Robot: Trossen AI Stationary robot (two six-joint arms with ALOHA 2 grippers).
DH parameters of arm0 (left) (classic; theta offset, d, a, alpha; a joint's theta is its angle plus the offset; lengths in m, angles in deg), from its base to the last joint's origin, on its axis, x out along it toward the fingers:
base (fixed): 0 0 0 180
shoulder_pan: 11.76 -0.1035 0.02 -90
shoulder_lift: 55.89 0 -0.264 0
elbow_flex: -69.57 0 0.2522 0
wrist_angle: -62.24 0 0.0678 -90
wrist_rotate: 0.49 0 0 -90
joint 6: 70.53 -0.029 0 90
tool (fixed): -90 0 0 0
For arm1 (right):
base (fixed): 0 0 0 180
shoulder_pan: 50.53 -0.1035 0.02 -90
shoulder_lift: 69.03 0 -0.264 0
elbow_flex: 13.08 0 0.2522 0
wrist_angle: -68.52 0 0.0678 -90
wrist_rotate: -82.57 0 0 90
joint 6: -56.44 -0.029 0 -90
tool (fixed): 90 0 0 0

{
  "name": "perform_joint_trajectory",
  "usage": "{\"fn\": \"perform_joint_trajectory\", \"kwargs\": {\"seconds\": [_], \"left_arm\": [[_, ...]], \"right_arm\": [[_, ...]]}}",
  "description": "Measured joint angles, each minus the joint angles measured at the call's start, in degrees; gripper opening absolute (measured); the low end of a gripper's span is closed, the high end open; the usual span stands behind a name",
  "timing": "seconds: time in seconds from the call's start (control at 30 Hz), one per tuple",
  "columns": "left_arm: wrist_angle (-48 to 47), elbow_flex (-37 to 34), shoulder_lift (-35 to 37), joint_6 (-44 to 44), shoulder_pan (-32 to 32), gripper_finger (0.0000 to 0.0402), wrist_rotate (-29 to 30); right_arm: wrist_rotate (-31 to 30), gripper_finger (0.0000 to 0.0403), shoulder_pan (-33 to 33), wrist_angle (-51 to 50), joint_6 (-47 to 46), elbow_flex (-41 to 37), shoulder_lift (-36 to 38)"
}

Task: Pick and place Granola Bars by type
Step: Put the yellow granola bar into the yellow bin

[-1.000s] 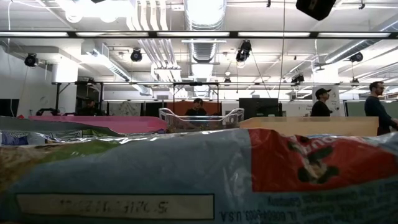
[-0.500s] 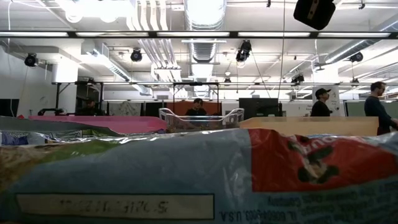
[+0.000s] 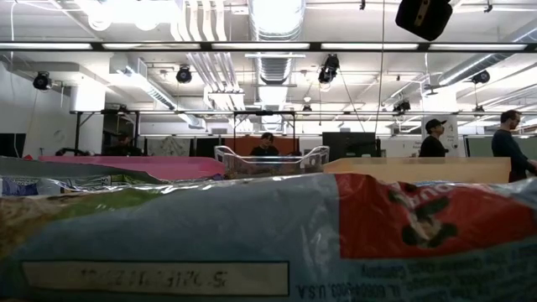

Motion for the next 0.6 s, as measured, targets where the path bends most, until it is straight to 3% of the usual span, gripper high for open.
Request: {"fn": "perform_joint_trajectory", "kwargs": {"seconds": [0.37,0.6], "left_arm": [[-0.2,0.4,-5.1,-5.6,0.0,0.0213,-6.8],[-0.6,0.9,-8.4,-6.2,0.0,0.0213,-7.1]], "right_arm": [[0.0,0.0008,0.0,0.0,0.0,0.0,0.0],[-0.1,0.0008,0.0,0.0,0.0,0.0,0.0]]}}
